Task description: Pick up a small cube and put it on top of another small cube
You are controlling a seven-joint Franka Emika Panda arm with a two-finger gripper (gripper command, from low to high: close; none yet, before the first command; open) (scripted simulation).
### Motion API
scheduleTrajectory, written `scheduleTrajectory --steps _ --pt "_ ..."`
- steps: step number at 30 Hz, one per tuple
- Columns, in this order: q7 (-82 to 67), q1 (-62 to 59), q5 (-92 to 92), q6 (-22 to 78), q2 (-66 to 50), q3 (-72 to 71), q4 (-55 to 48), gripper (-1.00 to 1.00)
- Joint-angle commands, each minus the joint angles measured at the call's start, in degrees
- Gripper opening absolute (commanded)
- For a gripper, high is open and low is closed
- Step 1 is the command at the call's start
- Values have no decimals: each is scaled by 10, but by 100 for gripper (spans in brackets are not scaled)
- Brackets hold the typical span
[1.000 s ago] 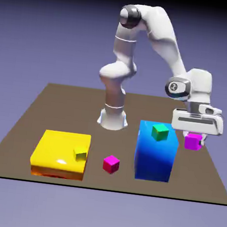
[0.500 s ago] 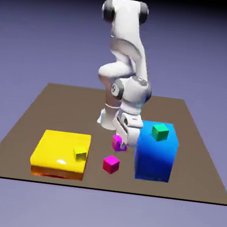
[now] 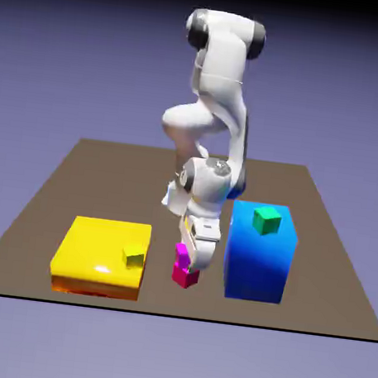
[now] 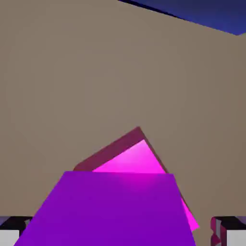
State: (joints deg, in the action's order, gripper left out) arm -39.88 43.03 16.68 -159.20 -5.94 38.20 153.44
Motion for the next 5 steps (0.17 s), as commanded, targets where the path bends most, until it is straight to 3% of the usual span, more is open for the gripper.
scheduleTrajectory --steps 1,5 --pt "12 13 18 19 21 15 0 100" --pt "56 60 84 87 94 67 0 100"
